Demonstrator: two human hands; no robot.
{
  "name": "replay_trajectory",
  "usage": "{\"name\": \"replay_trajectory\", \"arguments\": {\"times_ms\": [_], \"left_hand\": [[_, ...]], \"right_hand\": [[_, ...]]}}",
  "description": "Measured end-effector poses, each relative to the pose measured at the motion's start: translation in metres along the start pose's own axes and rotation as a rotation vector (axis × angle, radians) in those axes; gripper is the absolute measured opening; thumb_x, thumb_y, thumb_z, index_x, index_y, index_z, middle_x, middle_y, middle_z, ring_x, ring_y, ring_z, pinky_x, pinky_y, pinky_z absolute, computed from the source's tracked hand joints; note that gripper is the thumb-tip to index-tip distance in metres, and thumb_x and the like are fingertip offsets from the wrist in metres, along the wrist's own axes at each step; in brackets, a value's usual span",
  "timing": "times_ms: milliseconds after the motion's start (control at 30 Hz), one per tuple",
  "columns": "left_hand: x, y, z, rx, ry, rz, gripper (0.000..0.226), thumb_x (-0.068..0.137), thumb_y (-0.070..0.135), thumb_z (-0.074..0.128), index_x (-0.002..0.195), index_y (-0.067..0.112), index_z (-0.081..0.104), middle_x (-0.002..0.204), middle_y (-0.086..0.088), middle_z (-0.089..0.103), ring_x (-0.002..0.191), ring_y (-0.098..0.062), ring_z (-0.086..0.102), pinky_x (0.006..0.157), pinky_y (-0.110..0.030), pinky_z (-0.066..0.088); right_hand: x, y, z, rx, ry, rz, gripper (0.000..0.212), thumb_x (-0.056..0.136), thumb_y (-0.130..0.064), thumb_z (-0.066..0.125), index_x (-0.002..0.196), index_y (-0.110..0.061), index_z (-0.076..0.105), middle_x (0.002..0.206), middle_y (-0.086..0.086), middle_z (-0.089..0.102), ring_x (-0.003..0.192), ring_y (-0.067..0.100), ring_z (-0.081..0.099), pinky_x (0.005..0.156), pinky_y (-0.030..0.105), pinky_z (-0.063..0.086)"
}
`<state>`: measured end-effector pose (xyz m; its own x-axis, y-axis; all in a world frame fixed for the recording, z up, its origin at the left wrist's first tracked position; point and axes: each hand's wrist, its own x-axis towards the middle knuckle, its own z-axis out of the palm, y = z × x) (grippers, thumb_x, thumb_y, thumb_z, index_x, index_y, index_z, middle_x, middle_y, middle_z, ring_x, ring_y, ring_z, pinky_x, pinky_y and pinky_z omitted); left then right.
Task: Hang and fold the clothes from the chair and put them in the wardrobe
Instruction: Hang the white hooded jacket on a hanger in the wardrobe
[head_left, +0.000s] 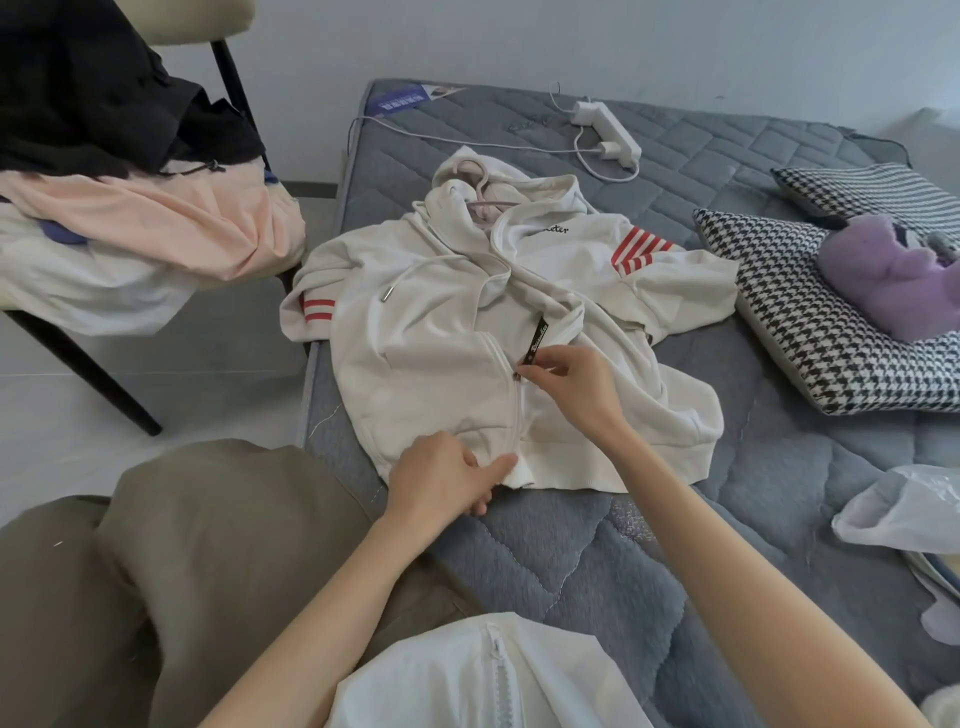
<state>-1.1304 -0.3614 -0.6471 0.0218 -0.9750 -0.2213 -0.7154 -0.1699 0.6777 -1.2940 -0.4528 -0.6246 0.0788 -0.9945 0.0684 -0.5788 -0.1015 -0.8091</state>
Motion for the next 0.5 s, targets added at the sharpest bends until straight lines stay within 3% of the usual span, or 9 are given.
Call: {"name": "replay_trajectory", "arguments": {"times_ms": [67,133,233,333,500], "left_hand": [[0.000,0.006,-0.003,0.263,0.210,0.085,0.064,0.078,0.069,0.055,0.042,0.016,0.048,0.046,0.004,0.051,0.056,-0.017,0.057,0.055,-0.028,0.042],[0.006,0.016,-0.004,0.306,0.289,0.104,0.060,0.077,0.071,0.054,0.049,0.019,0.044,0.055,0.004,0.053,0.063,-0.021,0.058,0.055,-0.029,0.038],[0.021,0.029,-0.003,0.398,0.282,0.134,0.054,0.081,0.071,0.049,0.071,0.019,0.052,0.079,-0.001,0.065,0.079,-0.025,0.063,0.061,-0.029,0.039],[0.034,0.037,0.001,0.467,0.249,0.160,0.049,0.092,0.058,0.041,0.087,0.013,0.060,0.090,-0.005,0.065,0.085,-0.027,0.063,0.063,-0.029,0.036],[0.038,0.033,0.008,0.414,0.159,0.150,0.038,0.097,0.039,0.037,0.072,0.012,0.048,0.073,-0.001,0.050,0.075,-0.024,0.055,0.064,-0.029,0.033]], "right_hand": [[0.000,0.000,-0.006,-0.016,-0.049,0.009,0.005,0.084,-0.023,0.073,0.087,-0.019,0.076,0.081,-0.011,0.072,0.076,0.001,0.064,0.069,0.014,0.048],[0.001,-0.003,-0.010,-0.035,-0.099,0.001,0.001,0.083,-0.023,0.073,0.082,-0.024,0.074,0.080,-0.014,0.072,0.078,0.002,0.065,0.071,0.015,0.049],[0.004,-0.007,-0.011,-0.044,-0.153,-0.040,0.002,0.081,-0.023,0.075,0.080,-0.021,0.076,0.079,-0.012,0.073,0.079,0.004,0.067,0.073,0.019,0.051],[0.009,-0.010,-0.012,-0.041,-0.192,-0.079,0.004,0.079,-0.019,0.077,0.080,-0.015,0.077,0.076,-0.011,0.073,0.074,0.002,0.066,0.070,0.018,0.050],[0.013,-0.007,-0.008,-0.153,-0.184,-0.115,0.007,0.081,-0.021,0.074,0.083,-0.015,0.077,0.073,-0.012,0.070,0.060,-0.007,0.055,0.059,0.012,0.037]]}}
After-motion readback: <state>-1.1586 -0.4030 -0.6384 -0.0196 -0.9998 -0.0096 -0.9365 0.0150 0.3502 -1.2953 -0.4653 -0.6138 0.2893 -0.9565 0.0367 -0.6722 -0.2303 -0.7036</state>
